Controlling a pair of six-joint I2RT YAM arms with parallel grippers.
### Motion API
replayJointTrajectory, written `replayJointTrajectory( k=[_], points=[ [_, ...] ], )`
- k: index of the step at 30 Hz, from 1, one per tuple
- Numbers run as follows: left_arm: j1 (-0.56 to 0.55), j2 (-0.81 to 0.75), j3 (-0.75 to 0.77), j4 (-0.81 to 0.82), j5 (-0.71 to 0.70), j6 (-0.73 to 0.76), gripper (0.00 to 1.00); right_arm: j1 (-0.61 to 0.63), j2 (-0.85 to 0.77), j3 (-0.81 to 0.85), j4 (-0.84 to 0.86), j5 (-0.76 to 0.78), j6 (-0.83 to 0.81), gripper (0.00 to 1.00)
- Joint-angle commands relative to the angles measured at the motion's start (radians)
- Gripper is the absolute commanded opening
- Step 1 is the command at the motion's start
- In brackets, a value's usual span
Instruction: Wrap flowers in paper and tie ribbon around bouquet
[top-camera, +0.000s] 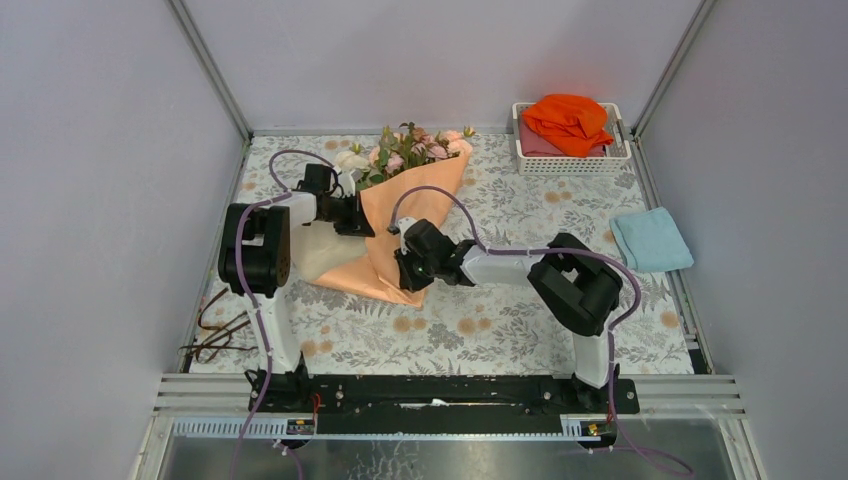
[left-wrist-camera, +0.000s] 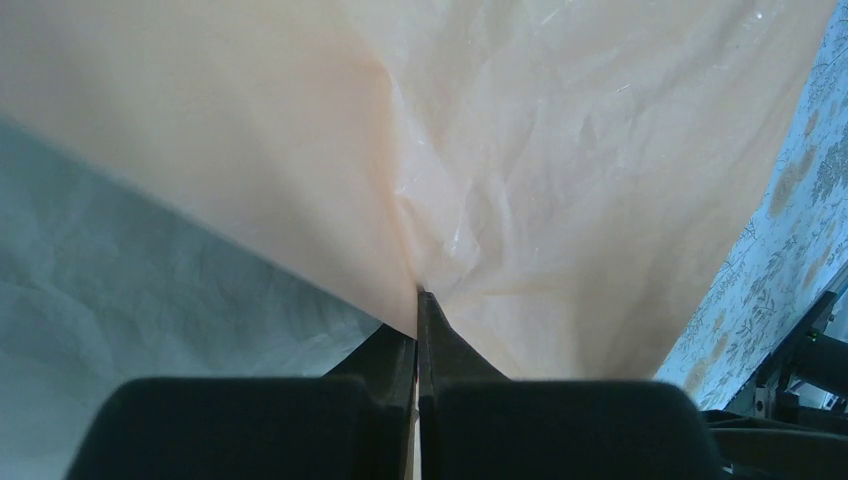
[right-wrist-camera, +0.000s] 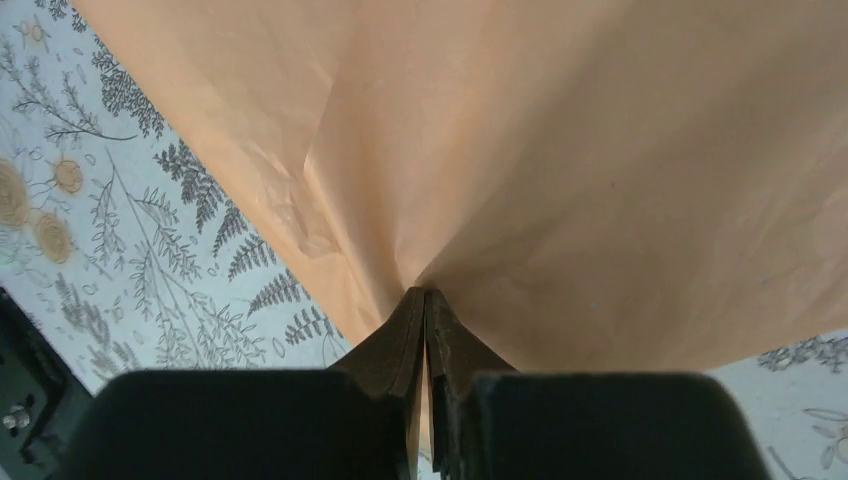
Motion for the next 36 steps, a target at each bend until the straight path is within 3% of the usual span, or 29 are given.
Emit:
replayJointTrajectory(
  k=[1,6,10,14,18,23,30,33,36],
  points=[
    [0.005,-0.013,-0.016,0.02,-0.058,0.02,0.0,-0.017,-0.024,-0.065,-0.043,-0.005,0.109,0.07],
    [0.004,-0.021,-0.023,0.016,-0.07,0.035,0.0,-0.091,-0.24,-0.291,-0.046,-0.01,0.186,0.1],
    [0.002,-0.039,-0.046,0.012,-0.05,0.051,0.0,-0.151,-0.322,-0.272,-0.056,-0.126,0.1,0.17],
    [-0.002,-0.056,-0.06,0.009,-0.048,0.058,0.0,-0.228,-0.23,-0.138,0.051,-0.28,0.067,0.17],
    [-0.003,-0.052,-0.047,-0.005,-0.04,0.064,0.0,-0.324,-0.017,0.012,0.173,-0.405,0.167,0.12],
    [-0.004,-0.043,-0.047,-0.015,-0.026,0.07,0.0,-0.423,0.15,0.049,0.208,-0.428,0.268,0.04],
    [-0.004,-0.027,-0.063,-0.032,-0.072,0.083,0.0,-0.604,0.111,-0.028,0.219,-0.305,0.313,0.02],
    [-0.007,-0.032,-0.08,-0.029,-0.053,0.078,0.0,-0.664,0.077,-0.035,0.183,-0.301,0.273,0.08],
    [-0.013,-0.043,-0.093,-0.027,-0.052,0.084,0.0,-0.671,0.072,-0.008,0.152,-0.349,0.213,0.31]
  ],
)
